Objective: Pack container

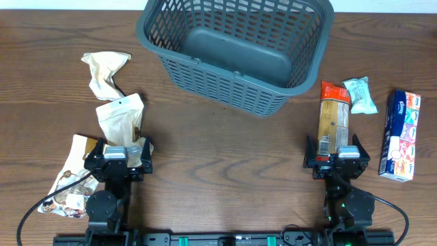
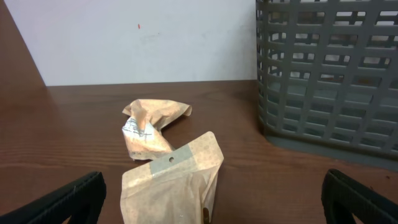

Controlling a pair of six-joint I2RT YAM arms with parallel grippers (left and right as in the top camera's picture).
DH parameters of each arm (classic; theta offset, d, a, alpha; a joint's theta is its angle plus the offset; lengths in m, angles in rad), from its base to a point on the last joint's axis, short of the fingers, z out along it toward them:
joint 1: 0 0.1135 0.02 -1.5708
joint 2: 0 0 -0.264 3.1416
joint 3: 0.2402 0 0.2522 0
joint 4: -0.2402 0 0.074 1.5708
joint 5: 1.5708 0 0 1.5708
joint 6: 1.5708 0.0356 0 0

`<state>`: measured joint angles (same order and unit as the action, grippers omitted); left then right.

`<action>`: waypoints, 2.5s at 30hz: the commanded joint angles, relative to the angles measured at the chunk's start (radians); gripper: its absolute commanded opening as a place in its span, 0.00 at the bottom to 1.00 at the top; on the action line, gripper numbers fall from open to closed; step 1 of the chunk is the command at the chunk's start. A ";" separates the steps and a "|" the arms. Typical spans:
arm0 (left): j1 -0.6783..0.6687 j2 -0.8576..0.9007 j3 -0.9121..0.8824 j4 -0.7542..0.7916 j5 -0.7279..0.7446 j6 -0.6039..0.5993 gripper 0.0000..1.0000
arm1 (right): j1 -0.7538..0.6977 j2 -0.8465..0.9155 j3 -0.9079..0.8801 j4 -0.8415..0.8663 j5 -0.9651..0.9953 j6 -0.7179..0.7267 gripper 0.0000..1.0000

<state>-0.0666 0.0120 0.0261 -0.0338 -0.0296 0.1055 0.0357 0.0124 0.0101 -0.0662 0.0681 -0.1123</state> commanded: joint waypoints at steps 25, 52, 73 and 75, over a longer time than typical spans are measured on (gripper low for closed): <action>0.004 -0.008 -0.022 -0.030 -0.004 0.006 0.99 | -0.008 -0.007 -0.005 -0.002 -0.009 0.019 0.99; 0.006 1.096 1.076 -0.197 0.019 -0.198 0.99 | -0.166 0.800 0.822 -0.161 -0.190 0.064 0.99; 0.017 1.353 1.623 -0.816 0.285 -0.193 0.99 | -0.187 1.247 1.417 -0.626 -0.442 0.024 0.99; 0.017 1.353 1.624 -0.814 0.319 -0.193 0.99 | -0.191 1.242 1.422 -0.625 -0.442 0.021 0.99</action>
<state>-0.0532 1.3708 1.6279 -0.8501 0.2096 -0.0853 -0.1429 1.2758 1.4048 -0.6918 -0.3233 -0.0700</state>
